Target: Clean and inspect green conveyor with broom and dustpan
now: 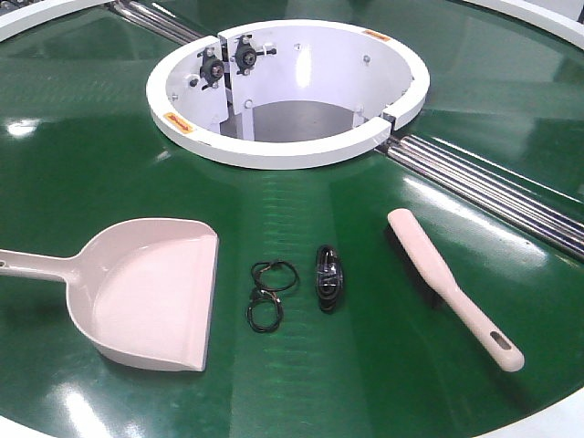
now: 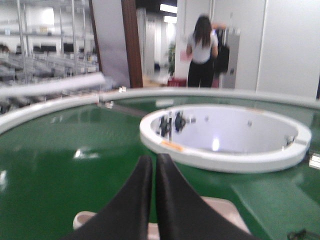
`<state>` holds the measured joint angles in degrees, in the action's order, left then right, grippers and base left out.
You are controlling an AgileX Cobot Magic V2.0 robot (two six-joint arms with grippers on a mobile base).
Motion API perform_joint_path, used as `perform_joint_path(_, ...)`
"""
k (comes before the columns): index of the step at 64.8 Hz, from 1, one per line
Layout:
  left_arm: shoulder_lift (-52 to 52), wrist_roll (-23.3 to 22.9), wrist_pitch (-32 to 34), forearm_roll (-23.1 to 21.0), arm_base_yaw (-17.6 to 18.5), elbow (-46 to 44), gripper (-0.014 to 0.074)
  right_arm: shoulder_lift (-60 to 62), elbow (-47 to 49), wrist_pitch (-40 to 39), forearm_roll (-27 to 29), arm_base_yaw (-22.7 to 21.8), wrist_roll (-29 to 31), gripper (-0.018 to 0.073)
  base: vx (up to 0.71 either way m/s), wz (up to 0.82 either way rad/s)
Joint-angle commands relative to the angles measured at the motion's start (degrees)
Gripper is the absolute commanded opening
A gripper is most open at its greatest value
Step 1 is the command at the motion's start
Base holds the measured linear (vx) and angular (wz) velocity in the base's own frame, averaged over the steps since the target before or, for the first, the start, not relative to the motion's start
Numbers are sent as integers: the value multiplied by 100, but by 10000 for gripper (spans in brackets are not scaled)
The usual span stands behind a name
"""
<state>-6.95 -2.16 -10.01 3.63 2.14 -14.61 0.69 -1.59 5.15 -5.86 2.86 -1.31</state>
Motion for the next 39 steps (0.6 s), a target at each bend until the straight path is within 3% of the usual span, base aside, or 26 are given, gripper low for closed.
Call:
perform_joint_path(1,-763,-3,-521,10,-4,-734,-6,62,-22,-395,-33,-8,28,-8,0,0)
perform_joint_path(13,-2116,-8,-1936,-5,-4,-1300,-6,62,-22,-404,-33,-8,28,-8,0,0)
perform_joint_path(32,-2882,-14,-2094,18,-4,-1300,1,62,-22,-404,-33,-8,28,-8,0,0)
perform_joint_path(39,-3004,-2,-2133,6,-4,-1402,43,62,-22,-404,-33,-8,28,-8,0,0)
